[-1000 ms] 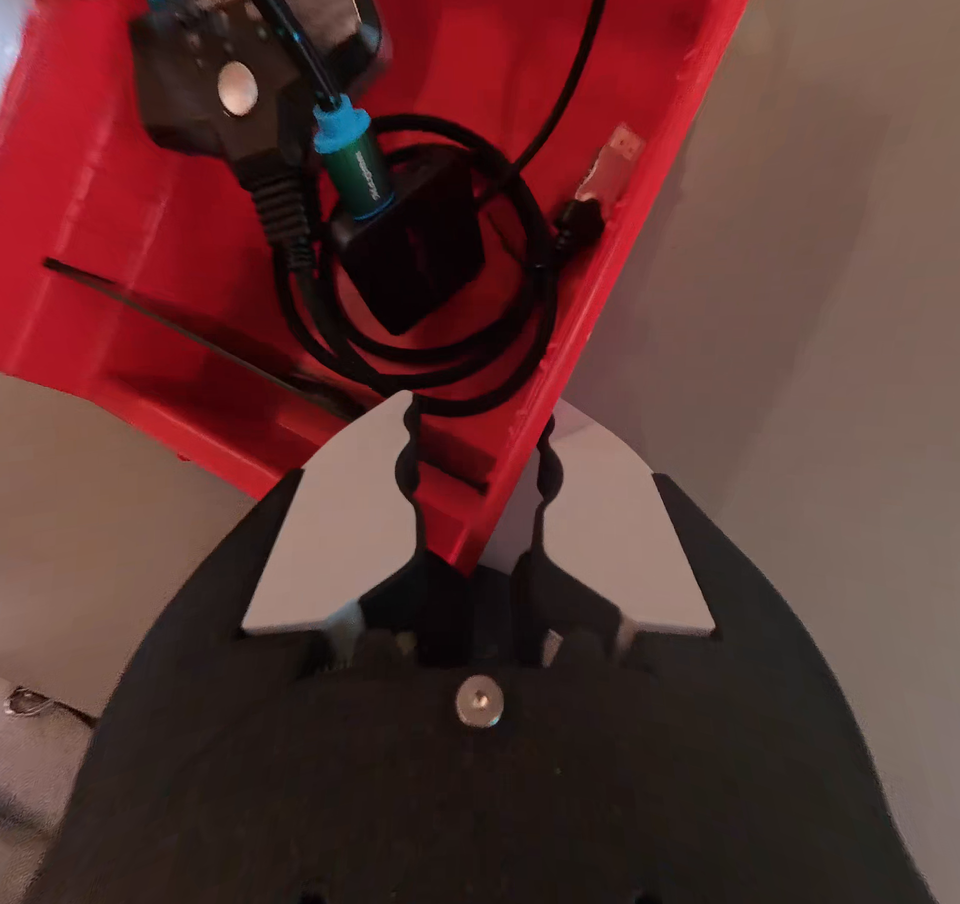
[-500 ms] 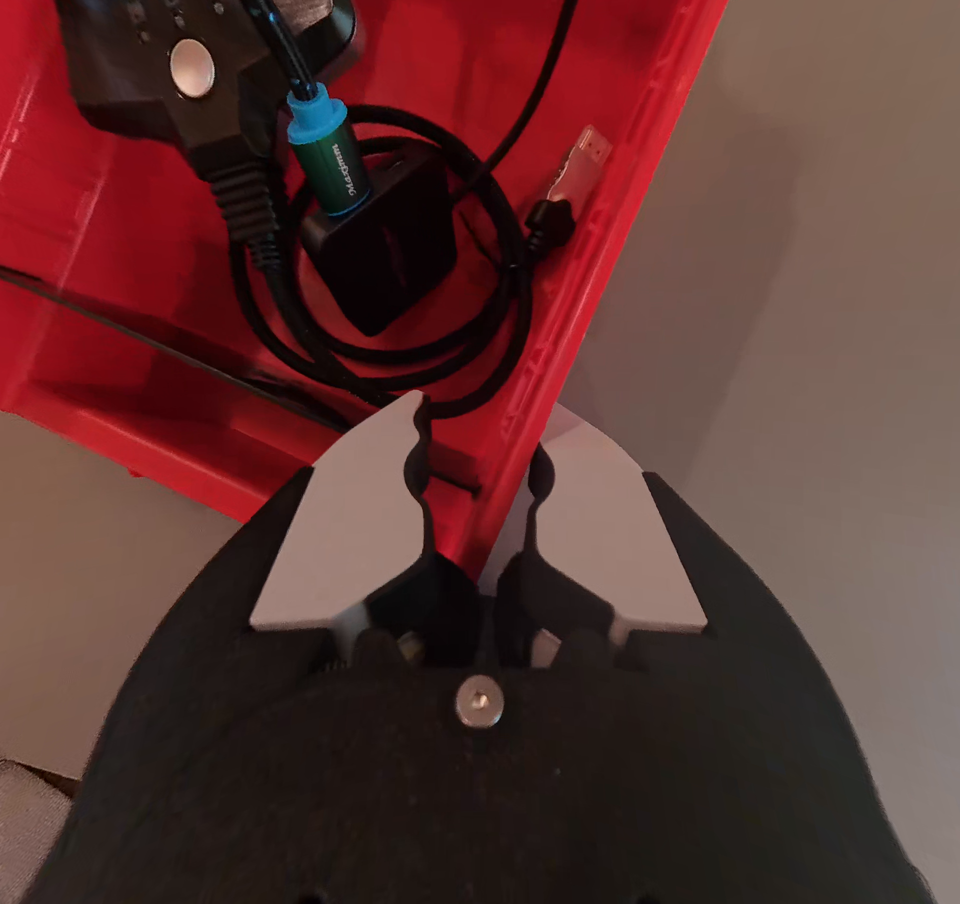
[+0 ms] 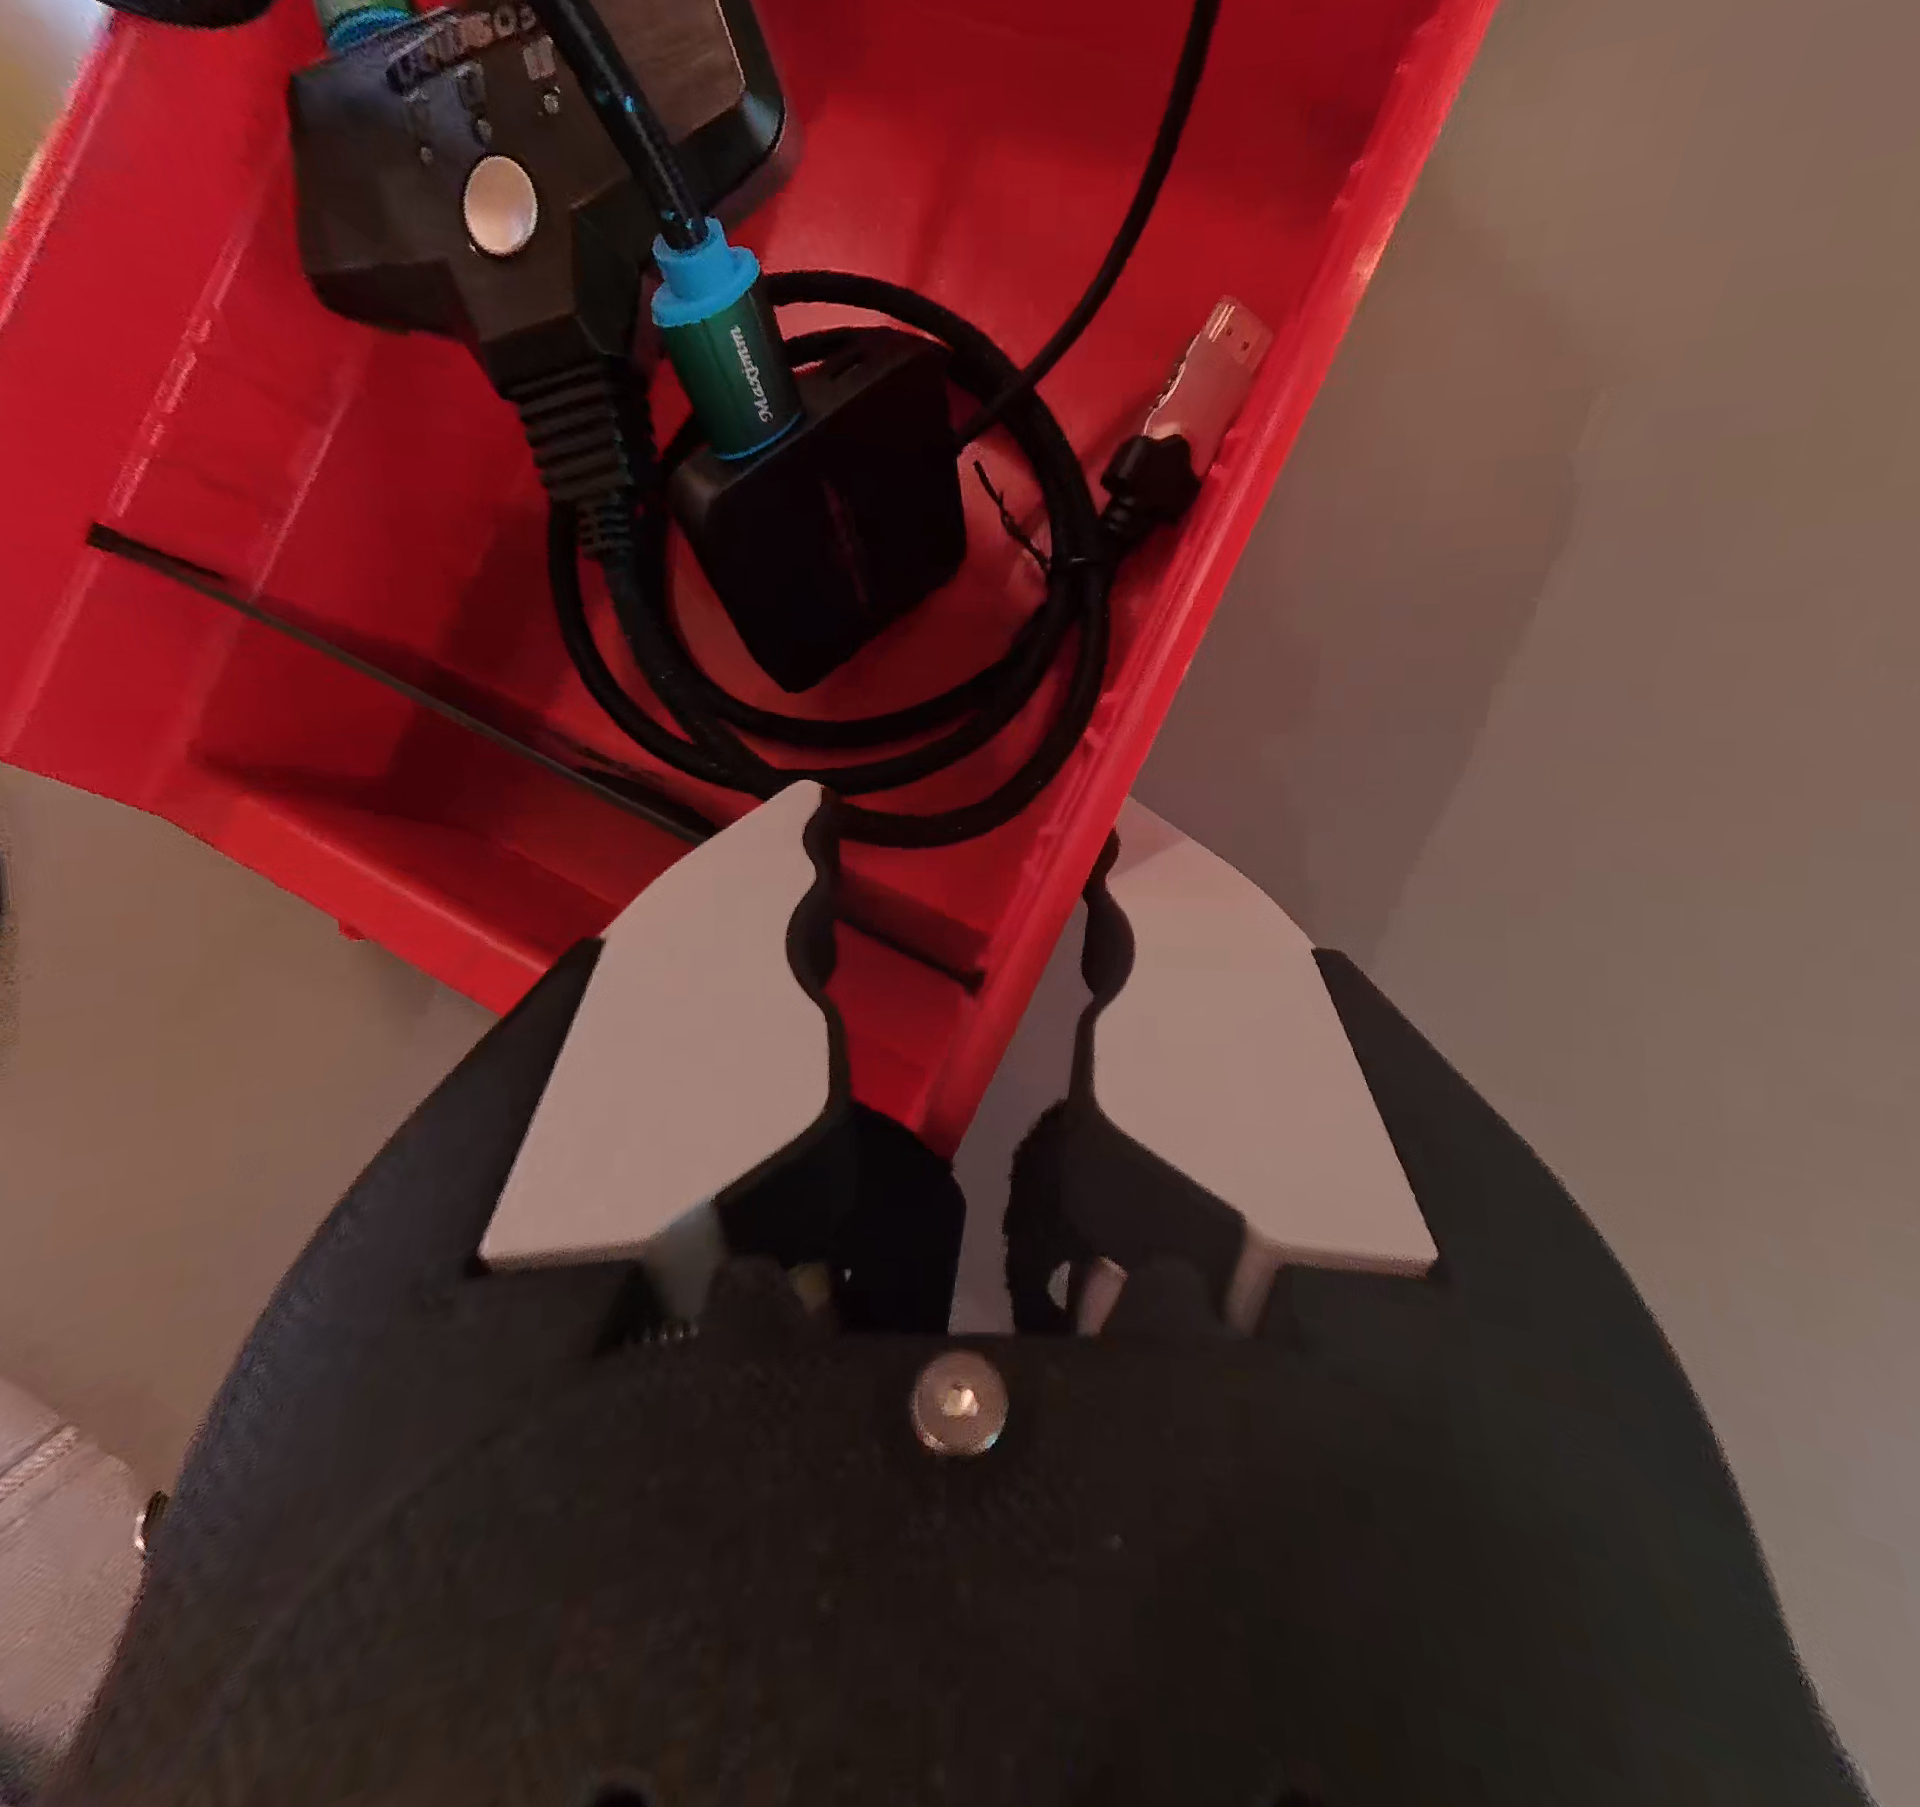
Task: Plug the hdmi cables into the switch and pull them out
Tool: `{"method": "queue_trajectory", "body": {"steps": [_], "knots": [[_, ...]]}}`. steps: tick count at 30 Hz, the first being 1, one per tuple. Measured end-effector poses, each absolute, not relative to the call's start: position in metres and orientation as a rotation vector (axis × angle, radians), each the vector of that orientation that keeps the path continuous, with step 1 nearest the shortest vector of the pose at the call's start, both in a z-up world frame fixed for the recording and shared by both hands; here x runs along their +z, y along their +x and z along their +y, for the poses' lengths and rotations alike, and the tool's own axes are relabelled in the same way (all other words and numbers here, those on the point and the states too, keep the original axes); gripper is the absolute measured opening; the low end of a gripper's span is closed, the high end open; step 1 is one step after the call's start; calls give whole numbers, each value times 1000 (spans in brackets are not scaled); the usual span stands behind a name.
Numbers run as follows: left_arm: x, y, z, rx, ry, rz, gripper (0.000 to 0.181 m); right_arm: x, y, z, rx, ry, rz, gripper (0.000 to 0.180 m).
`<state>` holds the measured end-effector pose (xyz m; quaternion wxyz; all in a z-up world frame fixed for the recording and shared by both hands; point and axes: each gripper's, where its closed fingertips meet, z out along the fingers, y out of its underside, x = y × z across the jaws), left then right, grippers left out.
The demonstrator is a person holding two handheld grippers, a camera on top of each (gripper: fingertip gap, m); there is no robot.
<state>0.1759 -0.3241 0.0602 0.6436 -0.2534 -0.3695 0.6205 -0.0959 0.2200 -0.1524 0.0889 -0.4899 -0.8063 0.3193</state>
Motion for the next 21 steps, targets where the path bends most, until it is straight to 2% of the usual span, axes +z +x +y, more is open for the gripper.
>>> {"method": "queue_trajectory", "body": {"steps": [1, 5, 21], "knots": [[60, 176, -325, 1418, -581, -845, 40, -152, -96, 211, 976, -1447, -2410, 47], [58, 177, -328, 1425, -593, -855, 40, -149, -96, 172, 1082, -1388, -2457, 54], [50, 178, -329, 1407, -691, -882, 40, -145, -96, 44, 1246, -1188, -2555, 60]]}}
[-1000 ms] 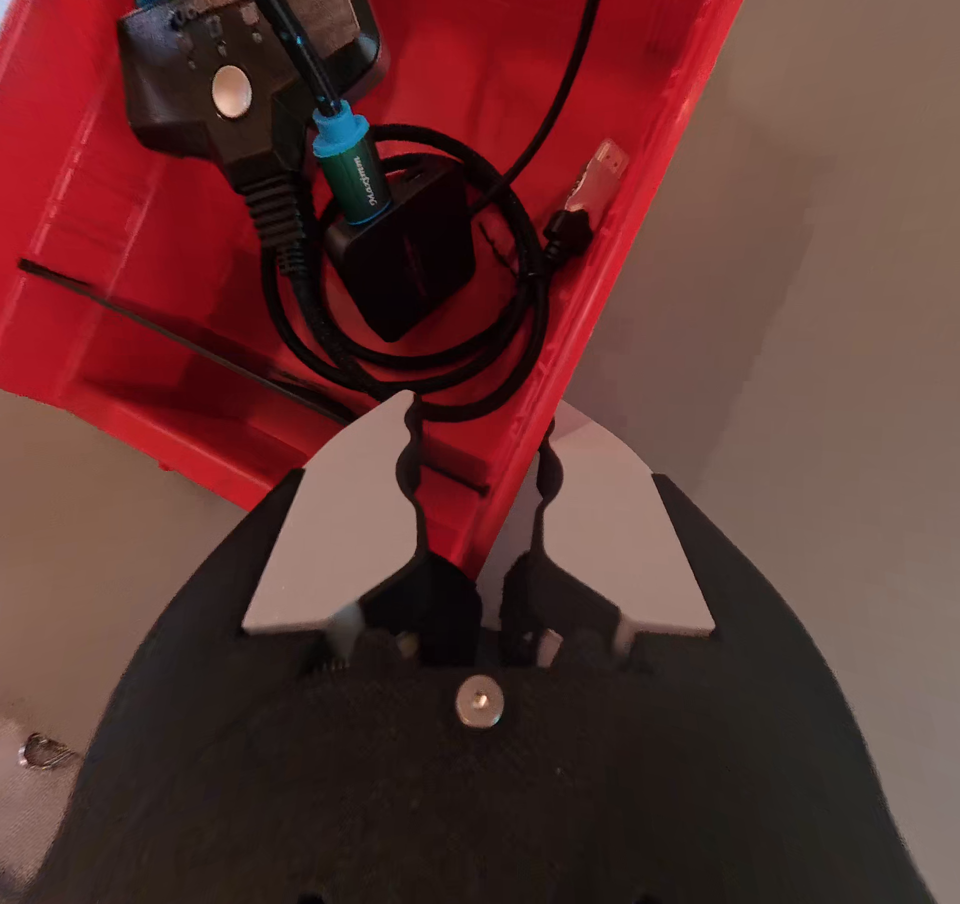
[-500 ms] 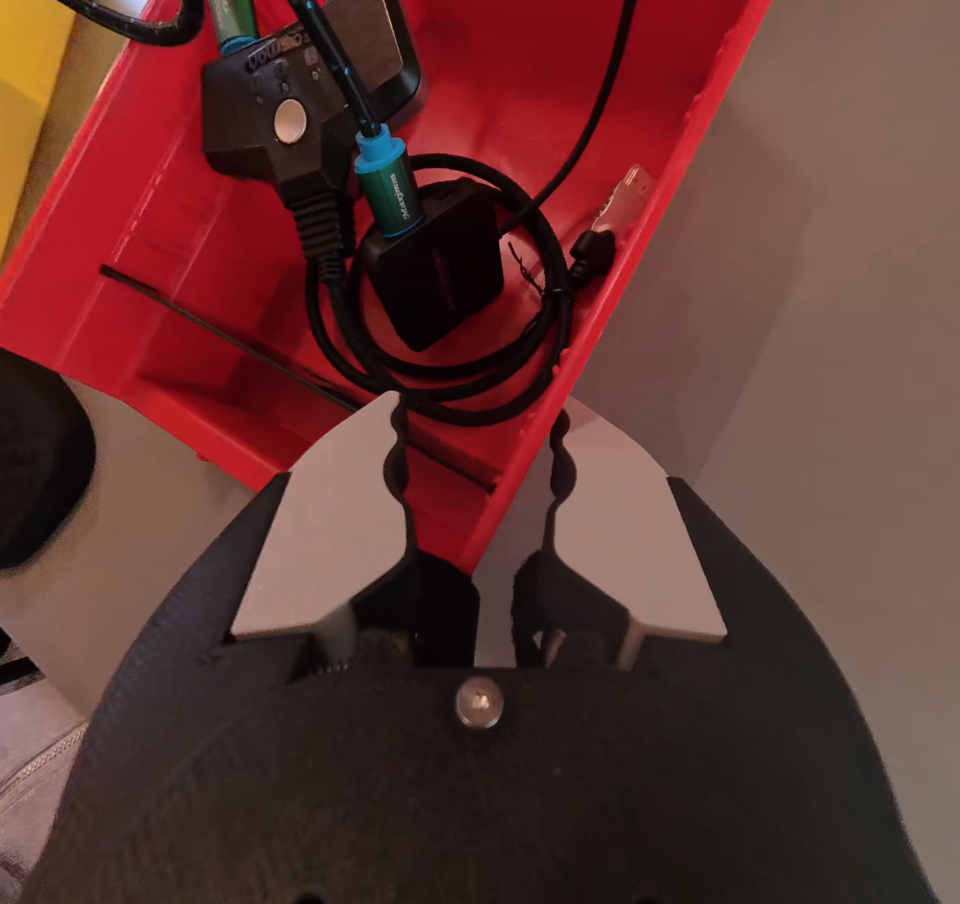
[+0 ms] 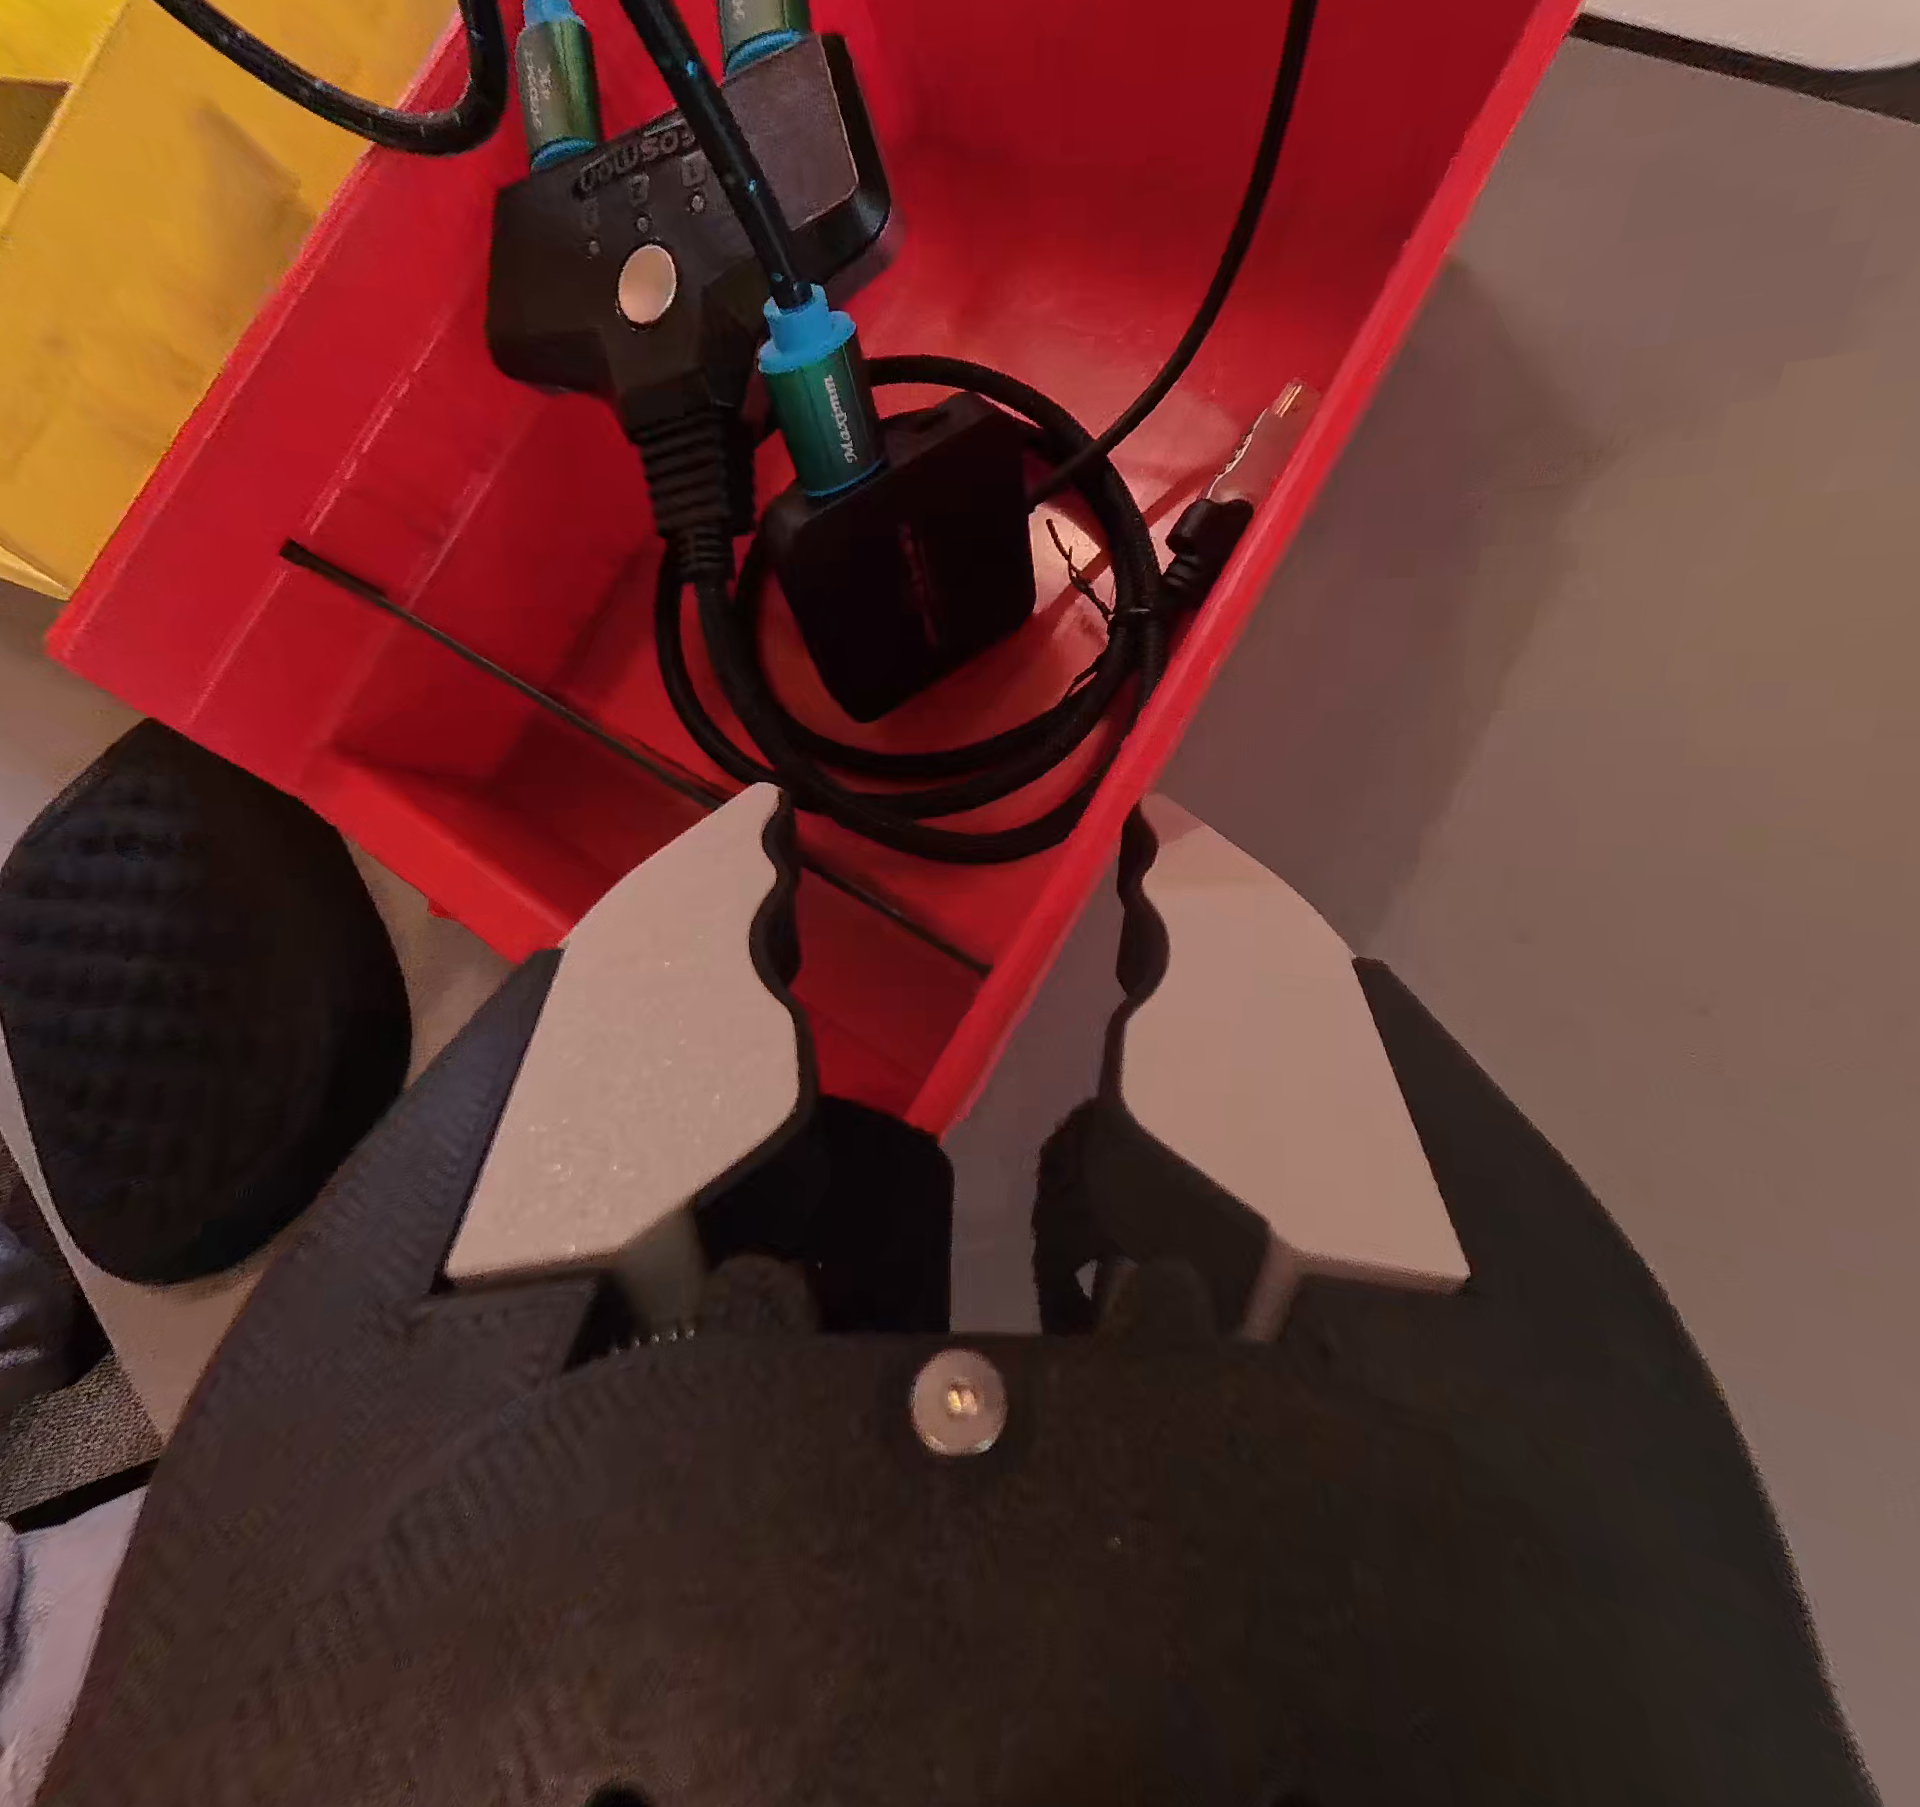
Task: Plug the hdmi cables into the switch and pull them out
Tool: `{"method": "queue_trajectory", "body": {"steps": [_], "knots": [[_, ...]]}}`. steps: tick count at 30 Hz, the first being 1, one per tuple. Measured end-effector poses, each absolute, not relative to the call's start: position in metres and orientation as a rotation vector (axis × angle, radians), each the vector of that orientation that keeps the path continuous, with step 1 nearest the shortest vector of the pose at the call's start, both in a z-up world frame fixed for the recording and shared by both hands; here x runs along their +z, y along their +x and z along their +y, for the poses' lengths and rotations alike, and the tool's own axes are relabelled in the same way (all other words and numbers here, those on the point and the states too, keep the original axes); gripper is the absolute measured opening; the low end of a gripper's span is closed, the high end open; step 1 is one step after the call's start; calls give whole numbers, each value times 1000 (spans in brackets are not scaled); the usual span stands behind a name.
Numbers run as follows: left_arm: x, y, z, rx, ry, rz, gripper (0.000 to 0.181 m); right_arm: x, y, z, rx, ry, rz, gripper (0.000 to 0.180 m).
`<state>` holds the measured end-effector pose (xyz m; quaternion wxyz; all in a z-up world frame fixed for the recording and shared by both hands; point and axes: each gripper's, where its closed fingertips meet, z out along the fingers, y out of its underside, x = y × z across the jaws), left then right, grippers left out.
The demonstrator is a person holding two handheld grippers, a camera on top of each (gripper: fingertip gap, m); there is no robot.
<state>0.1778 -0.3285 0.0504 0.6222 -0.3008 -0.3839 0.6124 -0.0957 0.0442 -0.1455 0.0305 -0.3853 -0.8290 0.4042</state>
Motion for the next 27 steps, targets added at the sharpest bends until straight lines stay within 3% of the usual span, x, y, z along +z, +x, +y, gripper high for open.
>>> {"method": "queue_trajectory", "body": {"steps": [12, 20, 21, 24, 27], "knots": [[-17, 145, -353, 1333, -1023, -1187, 47, -142, -104, -35, 1383, -1080, -2590, 69], [-119, 101, -421, 1227, -1157, -1673, 49, -144, -108, -60, 1327, -965, -2640, 69], [-127, 94, -421, 1212, -1203, -1692, 47, -144, -108, -62, 1315, -949, -2645, 68], [-145, 84, -421, 1200, -1348, -1723, 4, -145, -107, -70, 1290, -912, -2651, 68], [-140, 98, -424, 1271, -1359, -1736, 3, -145, -106, -78, 1286, -889, -2660, 68]]}}
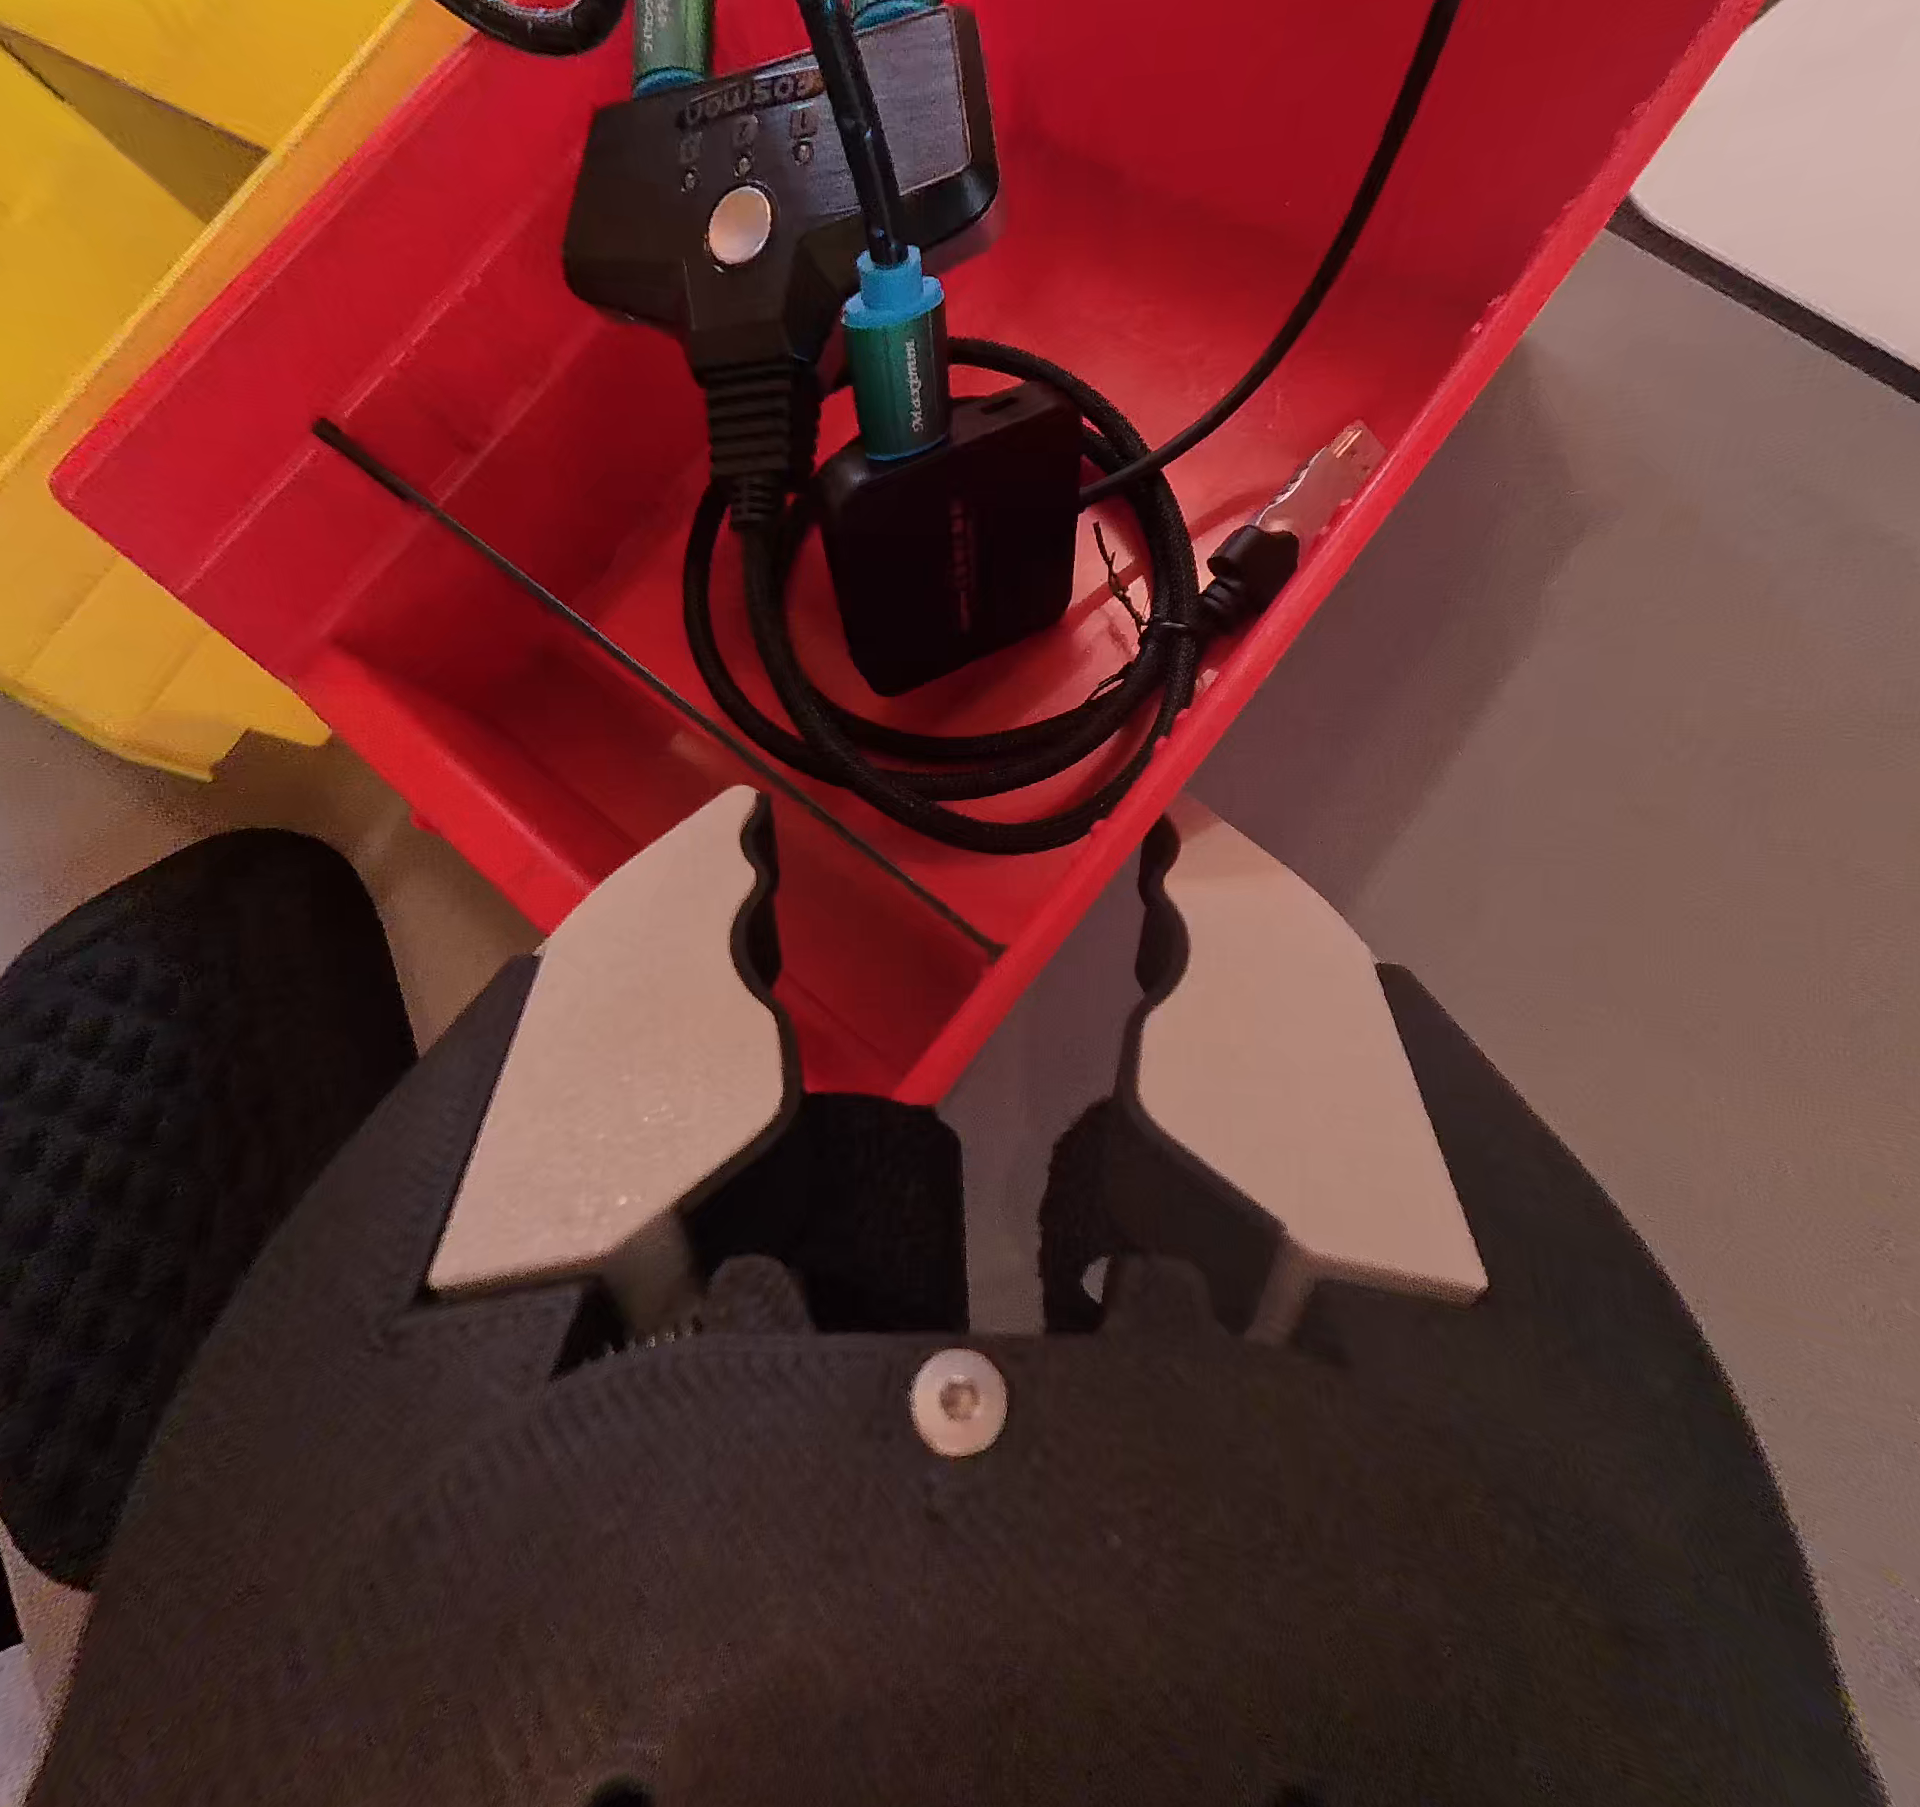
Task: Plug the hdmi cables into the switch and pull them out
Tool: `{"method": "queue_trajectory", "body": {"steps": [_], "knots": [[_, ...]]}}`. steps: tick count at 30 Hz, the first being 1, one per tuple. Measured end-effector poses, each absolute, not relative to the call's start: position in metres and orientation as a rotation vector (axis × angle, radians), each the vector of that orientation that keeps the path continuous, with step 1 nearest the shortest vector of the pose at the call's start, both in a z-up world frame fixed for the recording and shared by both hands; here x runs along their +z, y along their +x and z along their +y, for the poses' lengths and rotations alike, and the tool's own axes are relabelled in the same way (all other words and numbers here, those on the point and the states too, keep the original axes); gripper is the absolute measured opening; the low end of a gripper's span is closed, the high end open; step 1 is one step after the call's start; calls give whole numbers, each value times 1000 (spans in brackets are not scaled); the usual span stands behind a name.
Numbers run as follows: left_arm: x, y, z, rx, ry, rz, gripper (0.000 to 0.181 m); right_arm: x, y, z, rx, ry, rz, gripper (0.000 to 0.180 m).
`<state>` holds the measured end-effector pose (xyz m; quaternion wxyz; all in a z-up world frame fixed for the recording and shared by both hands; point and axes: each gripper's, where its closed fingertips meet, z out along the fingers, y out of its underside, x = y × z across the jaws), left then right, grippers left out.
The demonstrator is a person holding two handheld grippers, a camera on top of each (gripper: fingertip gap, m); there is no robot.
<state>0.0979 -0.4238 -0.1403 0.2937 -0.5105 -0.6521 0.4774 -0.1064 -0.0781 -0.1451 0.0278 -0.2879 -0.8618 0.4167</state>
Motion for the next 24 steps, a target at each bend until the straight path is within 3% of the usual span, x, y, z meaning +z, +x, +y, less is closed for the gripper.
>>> {"method": "queue_trajectory", "body": {"steps": [15, 18, 21, 24], "knots": [[-141, 215, -409, 1300, -1358, -1804, 7, -136, -88, -139, 1281, -529, -2681, 69], [-136, 217, -405, 1339, -1353, -1754, 35, -101, -76, -133, 1419, -503, -2367, 76], [-146, 211, -412, 1385, -1333, -1756, 48, -68, -23, -141, 1587, -319, -2088, 68], [-153, 206, -406, 1394, -1358, -1718, 35, -83, 59, -181, 1713, -89, -2216, 71]]}}
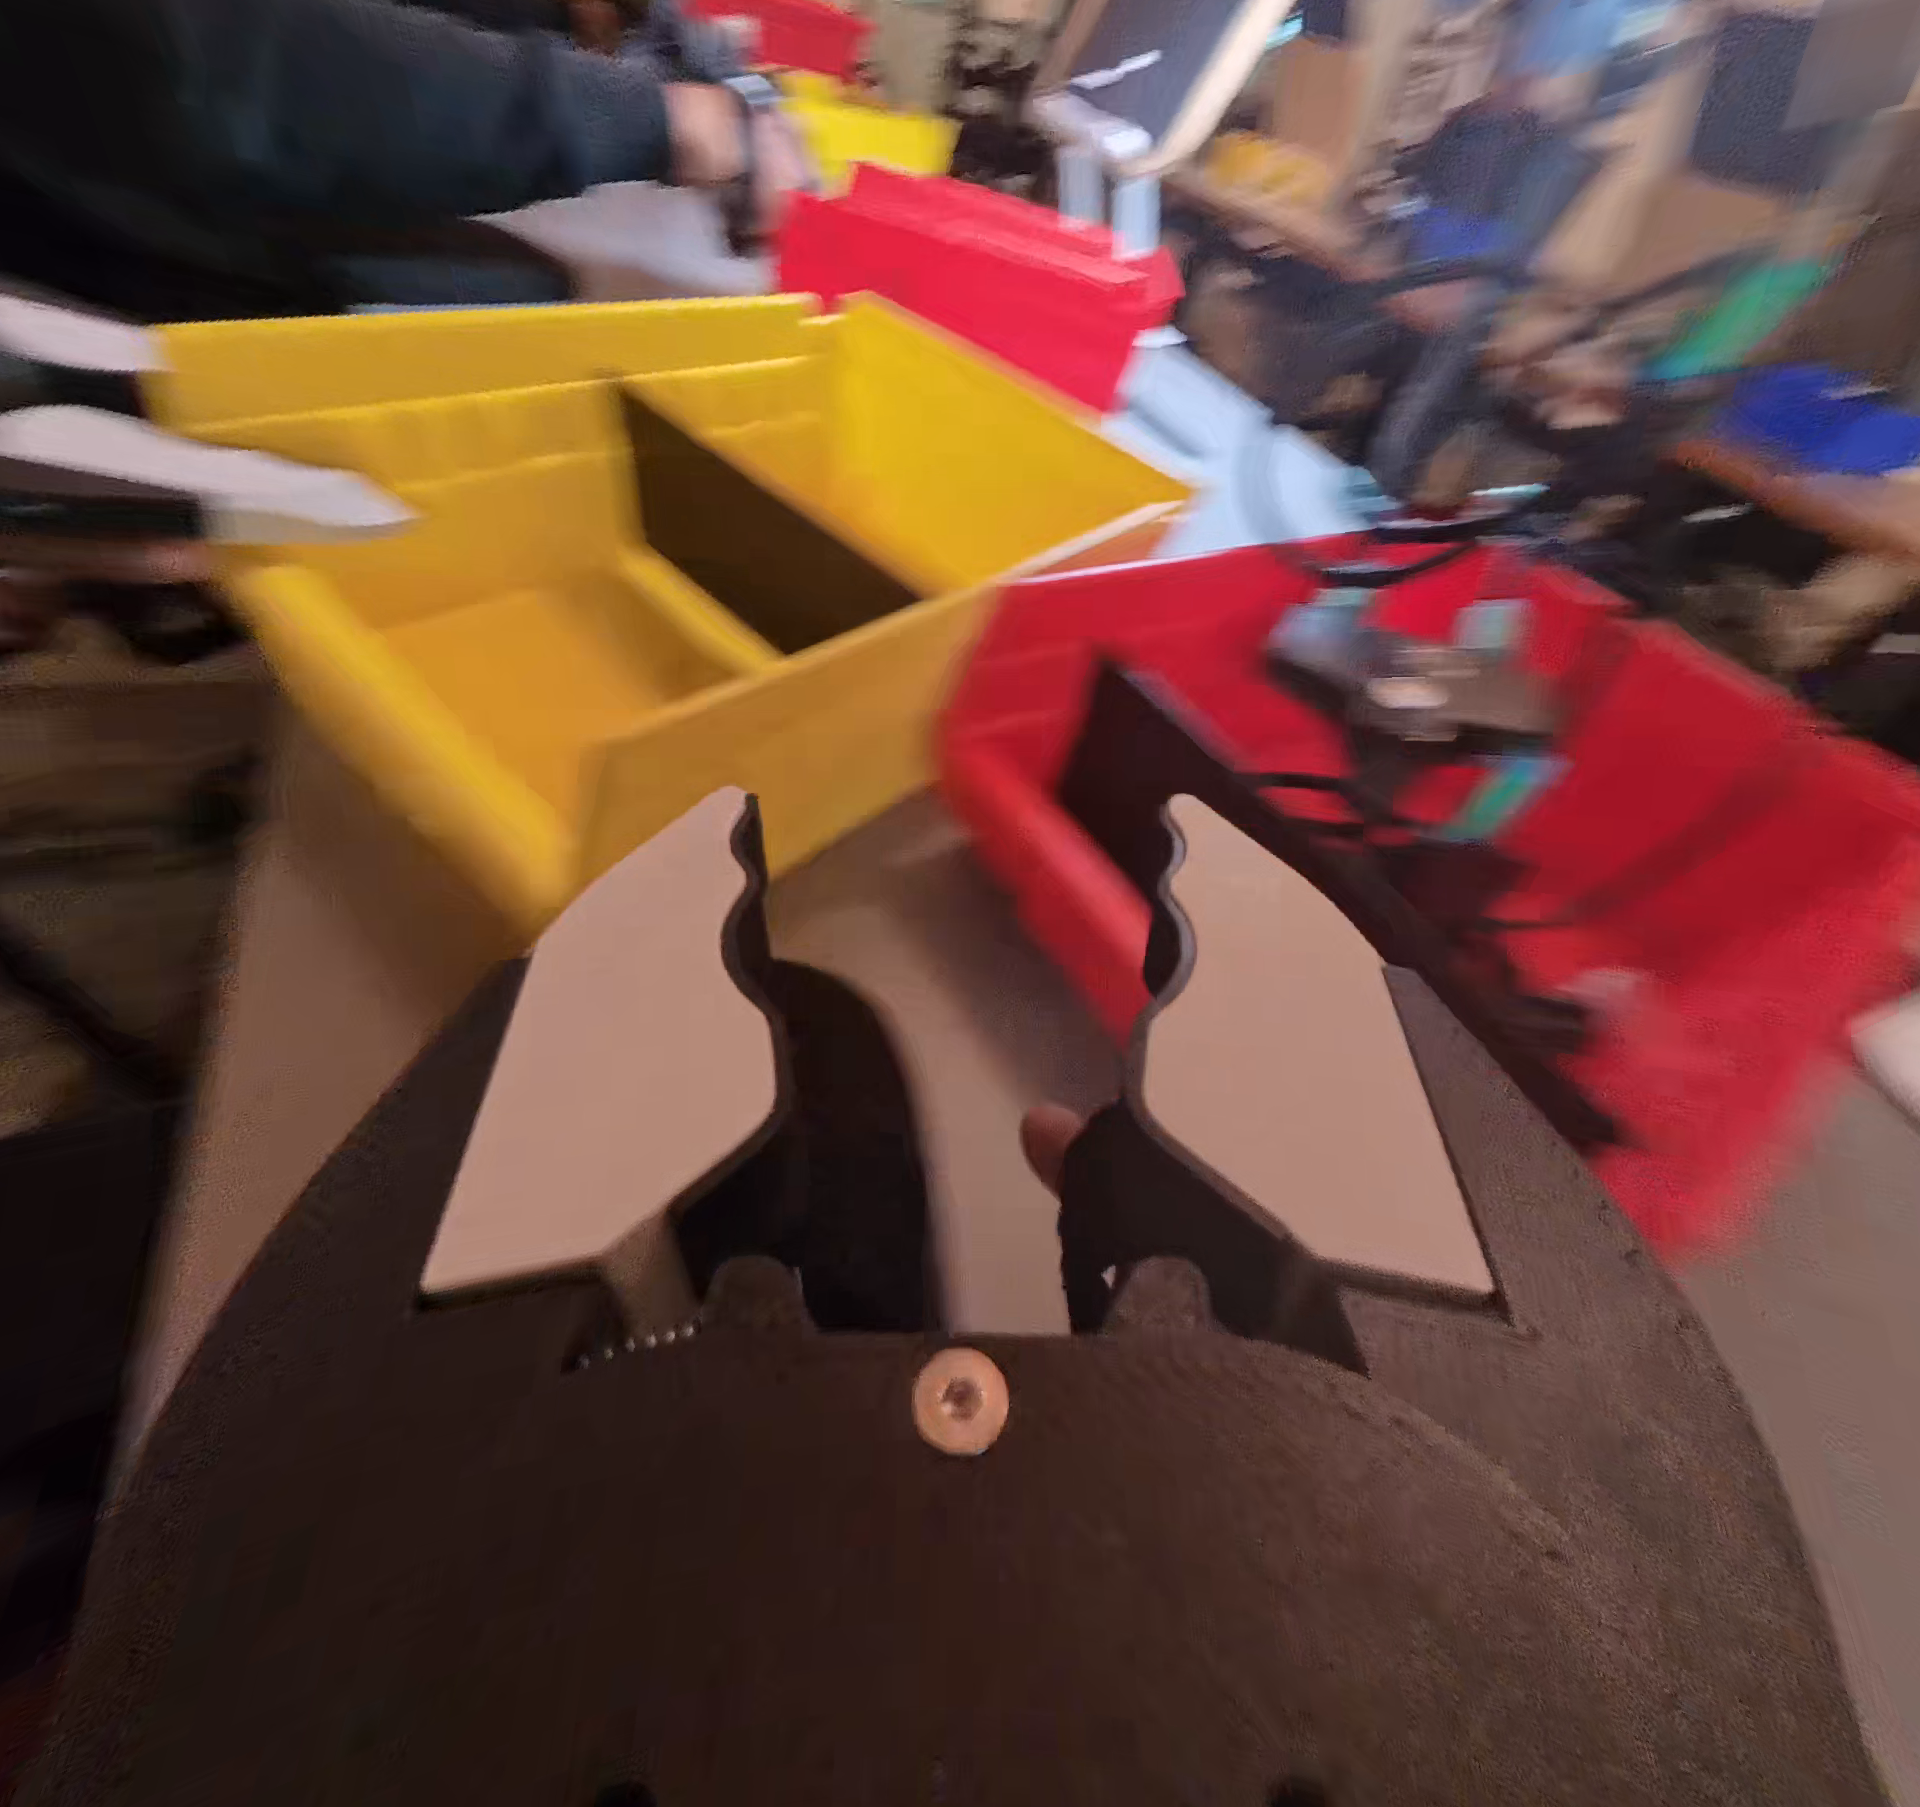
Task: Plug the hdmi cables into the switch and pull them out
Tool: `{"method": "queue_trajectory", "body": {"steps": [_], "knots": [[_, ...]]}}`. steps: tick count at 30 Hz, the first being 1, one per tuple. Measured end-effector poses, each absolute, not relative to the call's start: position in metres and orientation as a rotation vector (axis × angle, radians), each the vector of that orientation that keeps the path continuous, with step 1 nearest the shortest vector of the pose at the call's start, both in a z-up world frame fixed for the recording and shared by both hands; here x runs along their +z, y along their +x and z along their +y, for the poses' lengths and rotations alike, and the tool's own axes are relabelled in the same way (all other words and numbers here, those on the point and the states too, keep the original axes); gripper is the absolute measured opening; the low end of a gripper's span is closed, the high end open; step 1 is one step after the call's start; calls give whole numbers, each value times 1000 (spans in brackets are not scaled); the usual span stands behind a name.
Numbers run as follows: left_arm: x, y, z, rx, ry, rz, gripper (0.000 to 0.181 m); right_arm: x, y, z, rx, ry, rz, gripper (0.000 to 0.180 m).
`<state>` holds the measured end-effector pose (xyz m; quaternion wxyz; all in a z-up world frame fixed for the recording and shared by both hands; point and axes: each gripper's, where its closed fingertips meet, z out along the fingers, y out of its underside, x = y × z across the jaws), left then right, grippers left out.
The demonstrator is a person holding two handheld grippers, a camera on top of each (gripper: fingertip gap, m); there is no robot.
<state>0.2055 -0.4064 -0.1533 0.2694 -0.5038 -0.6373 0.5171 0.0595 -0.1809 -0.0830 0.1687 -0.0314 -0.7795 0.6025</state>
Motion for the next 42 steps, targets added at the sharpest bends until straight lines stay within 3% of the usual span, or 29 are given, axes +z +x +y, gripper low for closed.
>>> {"method": "queue_trajectory", "body": {"steps": [3, 7, 9, 10, 11, 15, 21, 26, 32, 42], "knots": [[-151, 203, -400, 1367, -1341, -1701, 27, -122, 113, -219, 1730, -13, -2486, 75], [-157, 197, -400, 1308, -1285, -1705, 43, -147, 125, -249, 1646, -45, -2620, 74], [-156, 197, -404, 1347, -1248, -1695, 26, -151, 124, -257, 1586, -61, -2641, 64], [-154, 202, -413, 1423, -1240, -1721, 6, -152, 118, -260, 1547, -78, -2611, 58], [-150, 205, -414, 1469, -1254, -1712, 5, -152, 115, -261, 1503, -52, -2585, 51], [-119, 221, -409, 1702, -1270, -1693, 6, -135, 106, -268, 1464, 51, -2358, 27], [-48, 244, -379, 1909, -1070, -1476, 7, -63, 119, -248, 1659, 138, -2049, 24], [-2, 231, -325, 1958, -1006, -1239, 9, -17, 113, -188, 1677, 104, -1837, 24], [21, 165, -224, 1789, -1091, -981, 11, 1, 80, -67, 1540, -92, -1692, 24], [-16, 29, -22, 1361, -1449, -760, 15, -36, 11, 154, 1188, -488, -1713, 23]]}}
